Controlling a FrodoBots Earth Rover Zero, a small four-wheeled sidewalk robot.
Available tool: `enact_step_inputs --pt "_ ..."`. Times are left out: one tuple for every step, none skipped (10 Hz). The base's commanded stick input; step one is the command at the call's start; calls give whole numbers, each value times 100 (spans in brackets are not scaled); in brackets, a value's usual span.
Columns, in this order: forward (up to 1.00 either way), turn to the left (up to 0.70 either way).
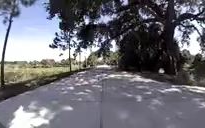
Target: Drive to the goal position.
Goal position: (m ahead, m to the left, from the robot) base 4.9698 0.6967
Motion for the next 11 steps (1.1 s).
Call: enact_step_inputs --pt "85 0" --pt "85 0" --pt "85 0" --pt "85 0" --pt "85 0" --pt "85 0" --pt "85 -32" --pt "85 -34" --pt "85 -34" --pt "85 -13" --pt "85 0"
